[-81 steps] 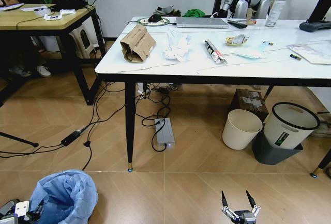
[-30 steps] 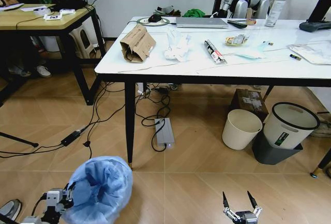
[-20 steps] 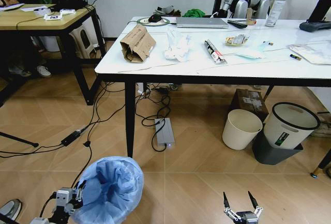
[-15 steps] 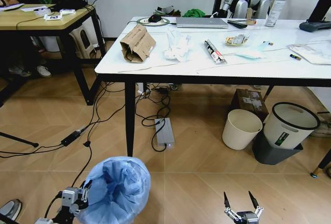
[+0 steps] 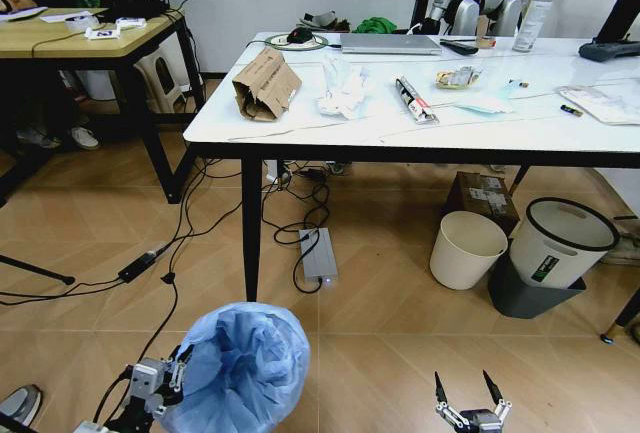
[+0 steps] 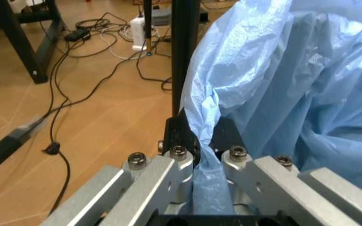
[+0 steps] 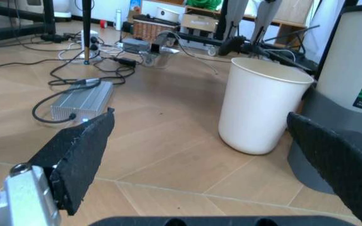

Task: Pick up the trash bin and place the trash from the table into it.

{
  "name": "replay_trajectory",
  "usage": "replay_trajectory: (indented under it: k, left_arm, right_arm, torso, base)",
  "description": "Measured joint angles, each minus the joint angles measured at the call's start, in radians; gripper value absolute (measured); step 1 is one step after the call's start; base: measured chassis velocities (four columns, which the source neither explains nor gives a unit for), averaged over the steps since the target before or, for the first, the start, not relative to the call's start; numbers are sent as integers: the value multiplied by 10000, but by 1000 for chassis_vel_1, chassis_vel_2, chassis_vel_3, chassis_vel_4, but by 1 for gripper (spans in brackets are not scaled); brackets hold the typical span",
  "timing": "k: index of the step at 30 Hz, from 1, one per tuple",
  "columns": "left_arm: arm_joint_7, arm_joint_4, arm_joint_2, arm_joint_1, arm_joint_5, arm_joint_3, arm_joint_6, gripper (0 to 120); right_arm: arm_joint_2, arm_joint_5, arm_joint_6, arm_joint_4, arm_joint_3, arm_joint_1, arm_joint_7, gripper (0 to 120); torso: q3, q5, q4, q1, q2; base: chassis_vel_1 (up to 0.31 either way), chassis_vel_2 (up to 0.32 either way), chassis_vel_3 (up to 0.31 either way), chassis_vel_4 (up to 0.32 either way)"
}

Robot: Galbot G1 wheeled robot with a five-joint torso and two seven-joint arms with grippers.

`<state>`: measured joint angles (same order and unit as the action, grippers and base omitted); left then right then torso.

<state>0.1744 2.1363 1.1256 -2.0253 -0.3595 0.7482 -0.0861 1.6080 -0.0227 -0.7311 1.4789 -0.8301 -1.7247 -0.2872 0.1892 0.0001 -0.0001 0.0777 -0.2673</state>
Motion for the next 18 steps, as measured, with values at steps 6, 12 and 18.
replay_trajectory:
  k: [6, 12, 18]
  left_arm:
    - [94, 37, 76, -11, -1, -6, -114, 0]
    - [186, 14, 110, -3, 34, -36, -173, 0]
    - [231, -23, 116, 18, 83, -43, -193, 0]
  right_arm:
    - [0, -13, 0, -15, 9, 12, 1, 100]
    - [0, -20, 0, -12, 14, 16, 3, 100]
    - [0, -22, 0, -18, 14, 14, 3, 100]
  torso:
    - [136, 0, 0, 44, -178]
    - [307, -1, 0, 101, -405]
    - [482, -1, -1, 186, -668]
  base:
    - [0, 0, 0, 0]
    - [0, 0, 0, 0]
    - [0, 0, 0, 0]
